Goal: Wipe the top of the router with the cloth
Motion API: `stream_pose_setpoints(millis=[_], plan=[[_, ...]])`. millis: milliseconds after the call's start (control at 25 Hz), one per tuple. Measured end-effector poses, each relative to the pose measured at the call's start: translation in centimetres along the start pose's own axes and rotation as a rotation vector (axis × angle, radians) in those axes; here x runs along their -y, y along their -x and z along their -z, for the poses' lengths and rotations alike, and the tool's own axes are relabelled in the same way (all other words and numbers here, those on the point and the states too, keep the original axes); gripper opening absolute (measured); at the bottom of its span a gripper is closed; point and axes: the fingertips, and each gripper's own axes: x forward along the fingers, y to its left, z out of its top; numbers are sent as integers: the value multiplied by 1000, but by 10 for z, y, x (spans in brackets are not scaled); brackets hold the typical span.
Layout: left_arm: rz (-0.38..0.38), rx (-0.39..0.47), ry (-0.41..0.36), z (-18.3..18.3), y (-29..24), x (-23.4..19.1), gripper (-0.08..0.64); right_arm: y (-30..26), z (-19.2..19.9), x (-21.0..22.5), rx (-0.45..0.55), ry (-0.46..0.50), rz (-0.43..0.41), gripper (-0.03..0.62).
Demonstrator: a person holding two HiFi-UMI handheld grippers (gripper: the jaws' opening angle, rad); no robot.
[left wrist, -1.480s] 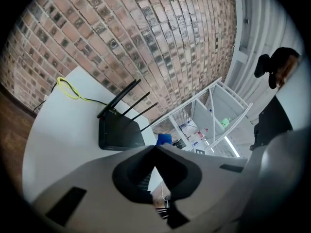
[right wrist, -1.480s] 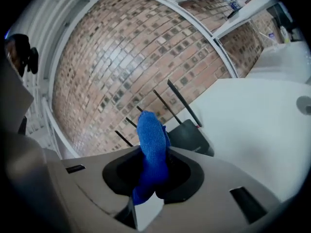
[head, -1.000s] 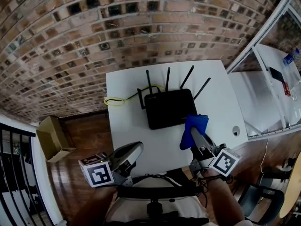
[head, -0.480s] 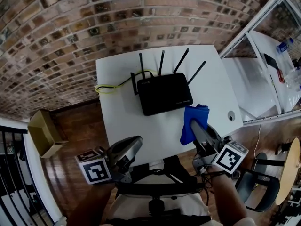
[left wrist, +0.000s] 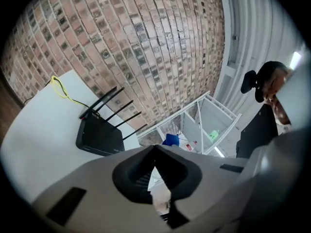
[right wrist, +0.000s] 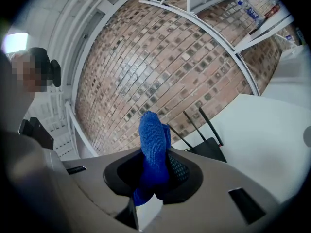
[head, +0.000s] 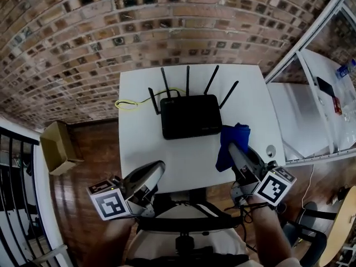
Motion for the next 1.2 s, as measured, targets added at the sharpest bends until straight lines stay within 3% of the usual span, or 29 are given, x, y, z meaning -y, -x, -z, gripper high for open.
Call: stream_pose_setpoints(millis=[600, 1200], plan=[[-113, 65, -22, 109, -98, 70, 11, 100, -39, 91, -82, -45, -128, 106], [-109, 47, -78, 105, -116, 95, 11, 114, -55, 89, -55, -38, -166, 106]])
